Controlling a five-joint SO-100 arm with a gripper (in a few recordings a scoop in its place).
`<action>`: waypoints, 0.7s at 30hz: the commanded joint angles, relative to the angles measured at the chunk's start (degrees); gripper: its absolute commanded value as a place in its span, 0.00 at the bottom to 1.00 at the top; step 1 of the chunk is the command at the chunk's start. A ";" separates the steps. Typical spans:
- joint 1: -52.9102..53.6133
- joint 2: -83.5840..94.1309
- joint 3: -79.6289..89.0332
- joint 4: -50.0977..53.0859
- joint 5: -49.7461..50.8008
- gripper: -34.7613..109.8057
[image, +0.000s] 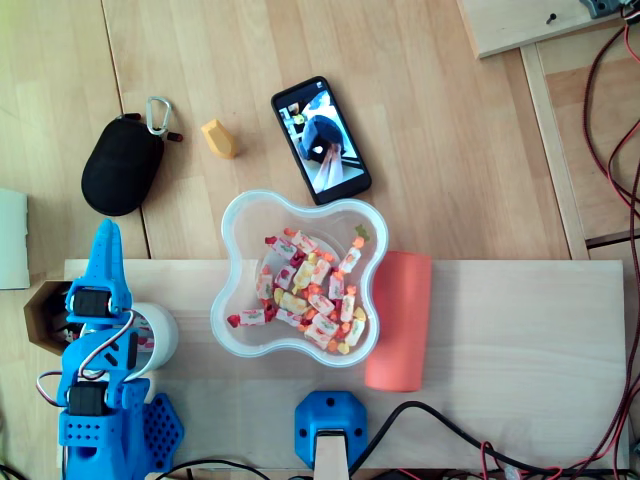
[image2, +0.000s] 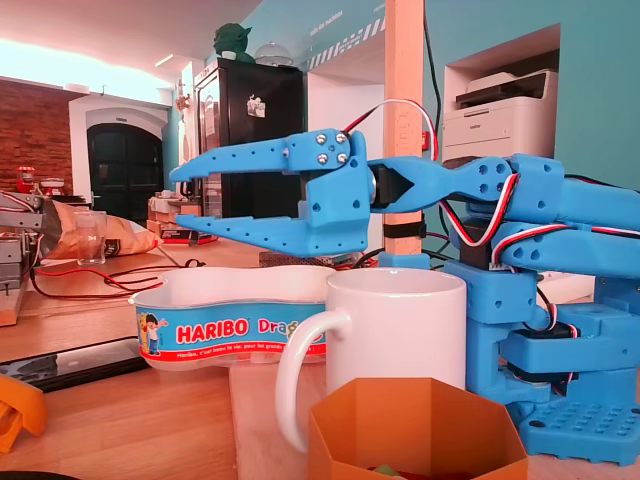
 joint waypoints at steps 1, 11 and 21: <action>0.00 1.41 2.02 -0.97 0.70 0.32; 0.00 1.41 2.02 -0.97 0.70 0.32; 0.18 1.85 2.02 -0.97 0.88 0.32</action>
